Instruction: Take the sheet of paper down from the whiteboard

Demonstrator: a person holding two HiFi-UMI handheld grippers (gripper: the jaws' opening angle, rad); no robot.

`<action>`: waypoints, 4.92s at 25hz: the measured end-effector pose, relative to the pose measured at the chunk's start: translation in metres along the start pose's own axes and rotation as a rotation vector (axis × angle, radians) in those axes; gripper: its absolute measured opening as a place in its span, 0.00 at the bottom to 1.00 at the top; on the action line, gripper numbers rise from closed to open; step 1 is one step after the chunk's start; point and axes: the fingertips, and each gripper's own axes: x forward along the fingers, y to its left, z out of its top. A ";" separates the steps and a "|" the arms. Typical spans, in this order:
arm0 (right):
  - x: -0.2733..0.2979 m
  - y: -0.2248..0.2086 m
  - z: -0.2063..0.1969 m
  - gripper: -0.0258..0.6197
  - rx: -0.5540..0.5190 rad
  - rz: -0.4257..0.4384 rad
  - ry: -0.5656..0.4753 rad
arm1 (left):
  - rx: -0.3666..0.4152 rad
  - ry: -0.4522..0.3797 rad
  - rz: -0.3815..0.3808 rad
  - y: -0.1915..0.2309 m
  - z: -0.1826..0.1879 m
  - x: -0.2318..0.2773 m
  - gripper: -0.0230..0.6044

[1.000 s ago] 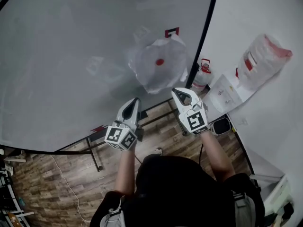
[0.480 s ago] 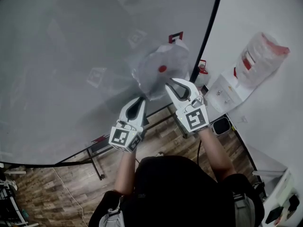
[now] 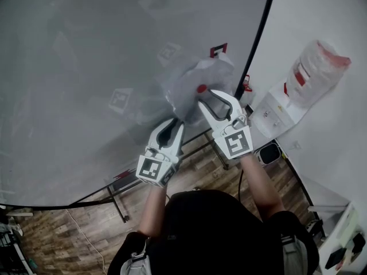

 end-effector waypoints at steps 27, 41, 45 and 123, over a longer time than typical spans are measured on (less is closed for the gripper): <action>0.013 -0.010 0.014 0.25 -0.007 -0.059 -0.059 | 0.009 -0.008 -0.022 0.005 0.003 0.018 0.08; 0.013 -0.010 0.011 0.24 0.017 -0.066 -0.047 | 0.002 -0.015 -0.070 0.005 0.002 0.017 0.05; 0.013 -0.008 0.008 0.24 0.018 -0.068 -0.035 | -0.009 0.004 -0.071 0.009 -0.002 0.014 0.05; -0.405 0.183 -0.030 0.24 0.368 0.002 0.199 | -0.239 0.074 0.175 -0.237 -0.020 -0.261 0.05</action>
